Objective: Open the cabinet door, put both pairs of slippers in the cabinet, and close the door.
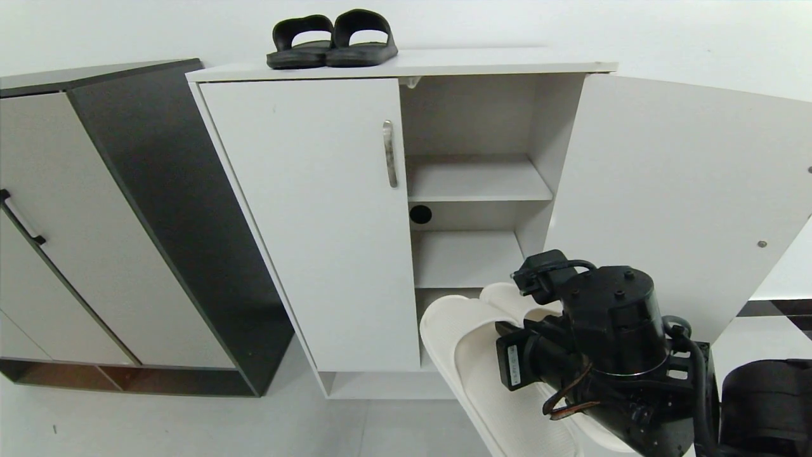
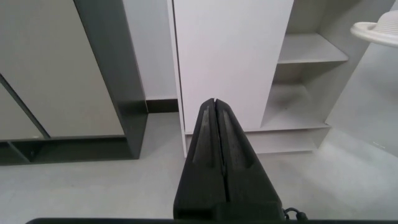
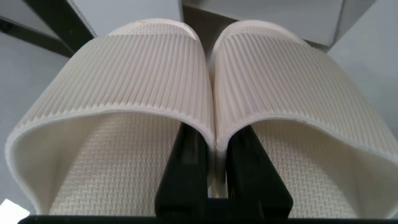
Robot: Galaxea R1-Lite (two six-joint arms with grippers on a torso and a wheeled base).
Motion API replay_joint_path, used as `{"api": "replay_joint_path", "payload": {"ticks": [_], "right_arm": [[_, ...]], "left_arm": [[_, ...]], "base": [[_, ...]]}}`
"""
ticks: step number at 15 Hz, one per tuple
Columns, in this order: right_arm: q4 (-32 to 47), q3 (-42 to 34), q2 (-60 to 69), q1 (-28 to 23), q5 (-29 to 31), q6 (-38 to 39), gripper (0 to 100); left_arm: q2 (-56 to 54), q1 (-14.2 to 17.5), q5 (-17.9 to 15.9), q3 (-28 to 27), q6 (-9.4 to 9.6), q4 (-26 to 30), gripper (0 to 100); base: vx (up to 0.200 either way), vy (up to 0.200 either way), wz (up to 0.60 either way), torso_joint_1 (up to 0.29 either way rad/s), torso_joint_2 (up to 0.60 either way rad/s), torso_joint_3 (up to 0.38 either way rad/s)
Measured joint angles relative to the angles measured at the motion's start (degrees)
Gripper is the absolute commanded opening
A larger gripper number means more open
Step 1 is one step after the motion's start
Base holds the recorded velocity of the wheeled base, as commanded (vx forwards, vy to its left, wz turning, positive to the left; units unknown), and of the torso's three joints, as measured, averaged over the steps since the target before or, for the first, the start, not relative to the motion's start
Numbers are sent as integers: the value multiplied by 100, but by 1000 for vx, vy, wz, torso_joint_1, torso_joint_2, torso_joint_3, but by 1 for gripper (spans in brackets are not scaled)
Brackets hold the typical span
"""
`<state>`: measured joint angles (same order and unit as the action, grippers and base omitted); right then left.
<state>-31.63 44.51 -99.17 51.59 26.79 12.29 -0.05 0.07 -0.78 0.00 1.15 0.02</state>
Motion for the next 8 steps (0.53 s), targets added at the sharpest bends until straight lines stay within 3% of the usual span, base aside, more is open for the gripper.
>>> {"api": "replay_joint_path", "payload": {"ticks": [2, 8], "right_arm": [[0, -7, -24, -13, 11, 2, 0], [0, 15, -173, -20, 90, 18, 0]], "left_arm": [[0, 0, -1, 0, -2, 0, 0], [2, -2, 0, 0, 5, -2, 0]], "base": [[0, 0, 0, -1, 4, -55], [0, 0, 0, 3, 2, -184]]}}
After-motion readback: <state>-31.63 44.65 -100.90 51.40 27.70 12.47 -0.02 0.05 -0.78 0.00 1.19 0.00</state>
